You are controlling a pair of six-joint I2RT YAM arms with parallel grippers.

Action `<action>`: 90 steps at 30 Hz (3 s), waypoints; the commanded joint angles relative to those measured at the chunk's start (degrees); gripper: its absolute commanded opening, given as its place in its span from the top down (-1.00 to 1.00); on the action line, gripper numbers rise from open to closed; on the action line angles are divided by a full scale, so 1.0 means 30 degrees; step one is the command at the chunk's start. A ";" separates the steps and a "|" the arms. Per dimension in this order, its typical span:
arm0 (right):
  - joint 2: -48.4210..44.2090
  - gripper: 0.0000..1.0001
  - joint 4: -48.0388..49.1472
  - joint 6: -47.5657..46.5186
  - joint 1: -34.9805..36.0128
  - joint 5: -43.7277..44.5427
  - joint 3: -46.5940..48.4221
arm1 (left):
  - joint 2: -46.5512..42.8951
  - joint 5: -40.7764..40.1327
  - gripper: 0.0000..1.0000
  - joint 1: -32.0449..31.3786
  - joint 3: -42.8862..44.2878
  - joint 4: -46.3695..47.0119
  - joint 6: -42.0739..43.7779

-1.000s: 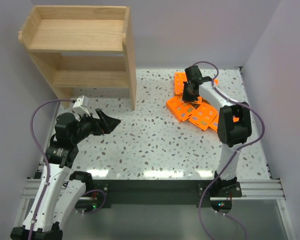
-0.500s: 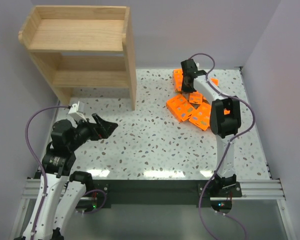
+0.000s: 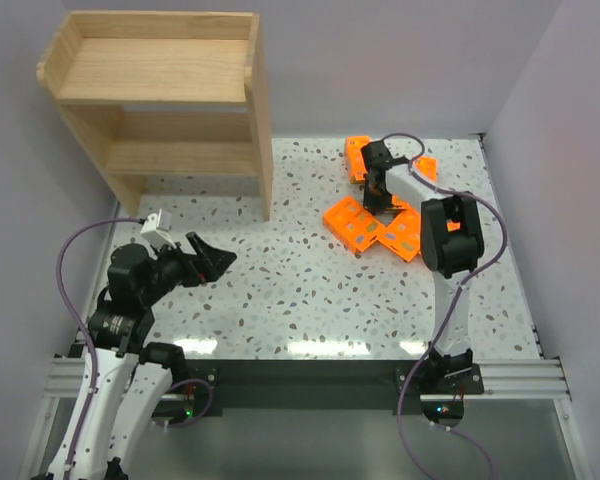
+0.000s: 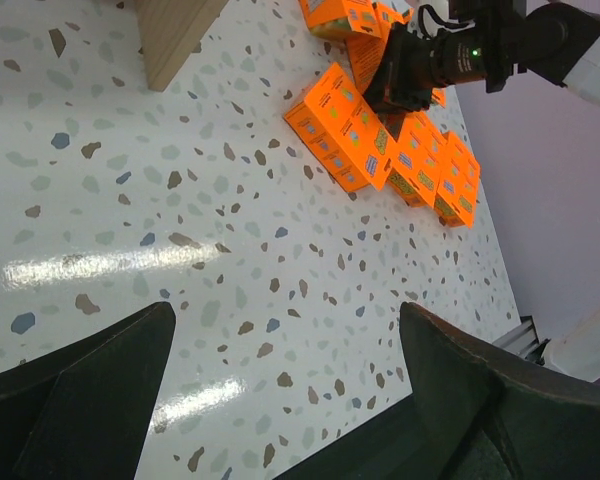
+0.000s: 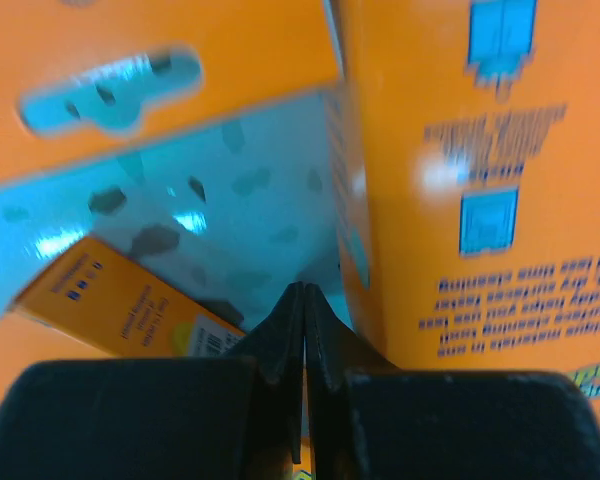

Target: Place and organize the cleaning sponges onto the shelf

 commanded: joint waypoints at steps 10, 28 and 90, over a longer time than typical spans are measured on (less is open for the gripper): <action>-0.6662 1.00 -0.0664 0.2143 0.2519 -0.3959 -0.4725 | 0.1772 0.0804 -0.95 -0.0092 -0.2252 0.2322 -0.0282; -0.8604 1.00 -0.2822 0.2113 0.3403 0.1156 -0.3831 | 0.4410 -0.2388 -0.65 -0.4427 -0.1642 0.4404 -0.2009; -1.9318 1.00 0.1039 0.6303 0.6330 -0.8153 -1.4307 | 1.6947 -1.0329 -0.51 -1.0726 -0.6181 2.0832 -1.4694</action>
